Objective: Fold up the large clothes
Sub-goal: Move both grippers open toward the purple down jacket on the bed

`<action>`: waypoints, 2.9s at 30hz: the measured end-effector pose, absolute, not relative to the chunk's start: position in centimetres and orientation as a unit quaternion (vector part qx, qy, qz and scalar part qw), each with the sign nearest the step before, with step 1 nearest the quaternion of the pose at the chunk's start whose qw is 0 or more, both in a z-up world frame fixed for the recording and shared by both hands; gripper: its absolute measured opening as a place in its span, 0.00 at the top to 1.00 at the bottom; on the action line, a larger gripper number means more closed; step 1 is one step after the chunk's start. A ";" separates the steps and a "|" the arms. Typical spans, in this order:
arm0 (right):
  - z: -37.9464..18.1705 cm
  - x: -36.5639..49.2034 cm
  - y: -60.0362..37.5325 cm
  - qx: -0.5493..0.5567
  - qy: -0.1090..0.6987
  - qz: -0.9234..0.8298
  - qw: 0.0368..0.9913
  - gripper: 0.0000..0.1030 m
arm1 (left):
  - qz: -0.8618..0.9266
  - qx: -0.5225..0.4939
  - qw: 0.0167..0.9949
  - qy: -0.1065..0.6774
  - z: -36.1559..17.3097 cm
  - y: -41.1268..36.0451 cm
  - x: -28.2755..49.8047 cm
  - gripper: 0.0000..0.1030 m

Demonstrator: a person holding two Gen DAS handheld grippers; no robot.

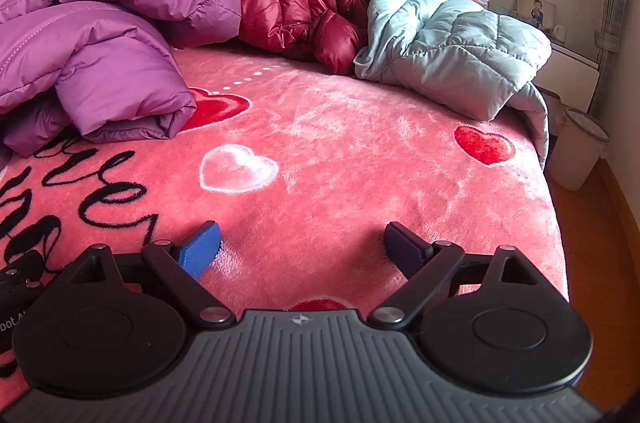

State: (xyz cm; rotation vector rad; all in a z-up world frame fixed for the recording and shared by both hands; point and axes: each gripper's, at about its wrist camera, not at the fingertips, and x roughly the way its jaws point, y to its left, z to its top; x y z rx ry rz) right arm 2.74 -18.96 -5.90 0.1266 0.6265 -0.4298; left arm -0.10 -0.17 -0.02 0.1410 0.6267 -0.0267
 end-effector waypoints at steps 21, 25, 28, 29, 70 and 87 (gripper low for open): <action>-2.6 -6.7 -16.7 0.064 0.321 -0.189 0.926 0.00 | -0.056 0.045 0.945 0.319 5.2 7.6 -8.9 0.01; 0.3 -8.9 -16.1 0.061 0.298 -0.176 0.936 0.00 | -0.040 0.061 0.954 0.291 8.8 9.6 -10.4 0.01; 3.1 -10.4 -14.9 0.046 0.279 -0.157 0.946 0.00 | -0.029 0.067 0.961 0.267 11.3 10.9 -12.0 0.01; 3.9 -10.9 -14.4 0.042 0.272 -0.150 0.950 0.00 | -0.025 0.068 0.963 0.261 12.0 11.2 -12.5 0.01; 18.6 -21.0 -4.5 -0.016 0.130 0.014 0.991 0.00 | 0.032 0.041 0.986 0.161 22.8 17.7 -22.1 0.00; 16.8 -20.8 -6.1 0.002 0.131 0.032 0.991 0.00 | 0.033 0.040 0.984 0.171 22.0 17.2 -21.6 0.00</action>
